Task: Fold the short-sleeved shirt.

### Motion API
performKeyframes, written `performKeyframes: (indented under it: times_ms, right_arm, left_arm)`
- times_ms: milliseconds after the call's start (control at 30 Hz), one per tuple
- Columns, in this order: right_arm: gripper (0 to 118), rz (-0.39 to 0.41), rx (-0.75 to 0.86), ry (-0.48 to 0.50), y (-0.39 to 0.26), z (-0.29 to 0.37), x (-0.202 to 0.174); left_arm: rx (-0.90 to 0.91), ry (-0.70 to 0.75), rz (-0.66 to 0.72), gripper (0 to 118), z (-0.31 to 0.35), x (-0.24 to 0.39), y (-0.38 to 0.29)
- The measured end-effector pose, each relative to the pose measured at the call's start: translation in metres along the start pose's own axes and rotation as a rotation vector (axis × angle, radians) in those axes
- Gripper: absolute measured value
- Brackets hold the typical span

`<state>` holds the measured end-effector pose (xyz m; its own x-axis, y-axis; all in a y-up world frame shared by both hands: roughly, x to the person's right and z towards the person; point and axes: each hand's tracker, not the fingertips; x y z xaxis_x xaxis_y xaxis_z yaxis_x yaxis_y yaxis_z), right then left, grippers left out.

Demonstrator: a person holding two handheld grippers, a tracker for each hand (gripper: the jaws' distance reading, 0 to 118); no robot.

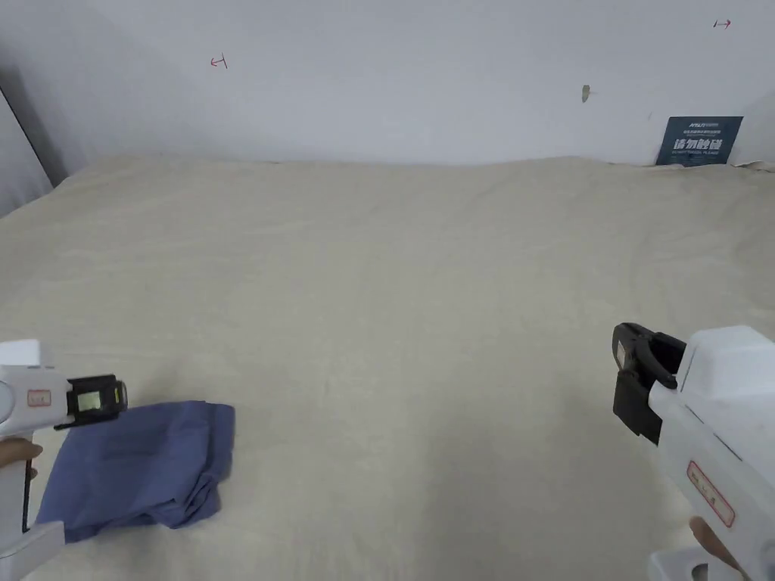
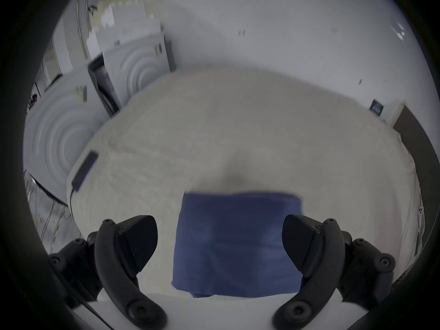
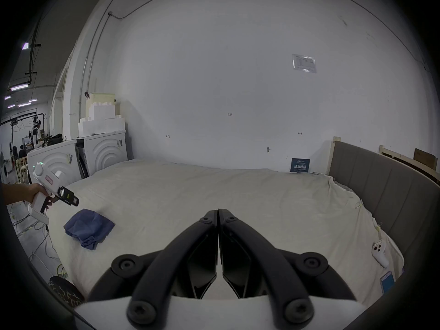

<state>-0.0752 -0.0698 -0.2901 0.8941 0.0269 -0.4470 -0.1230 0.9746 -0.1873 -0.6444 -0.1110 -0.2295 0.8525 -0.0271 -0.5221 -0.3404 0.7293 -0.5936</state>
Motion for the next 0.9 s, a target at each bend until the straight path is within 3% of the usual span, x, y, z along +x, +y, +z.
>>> performKeyframes:
  times_ms: [133,400,800,900]
  right_arm:
    - [0,0.001,0.022,-0.026,0.012,0.006,0.005]
    - [0,-0.005,0.074,-0.085,0.033,0.013,0.011]
    - [0,0.0,0.125,-0.131,0.04,0.01,0.013]
    - [0,-0.007,0.136,-0.142,0.038,0.009,0.014]
  left_arm:
    - [0.227,-0.034,-0.04,110,0.054,0.028,0.011]
    - [0.456,-0.056,-0.088,109,0.149,0.104,0.021]
    - [0.774,-0.13,-0.088,106,0.213,0.214,-0.021]
    - [0.818,-0.15,-0.078,94,0.21,0.229,-0.035]
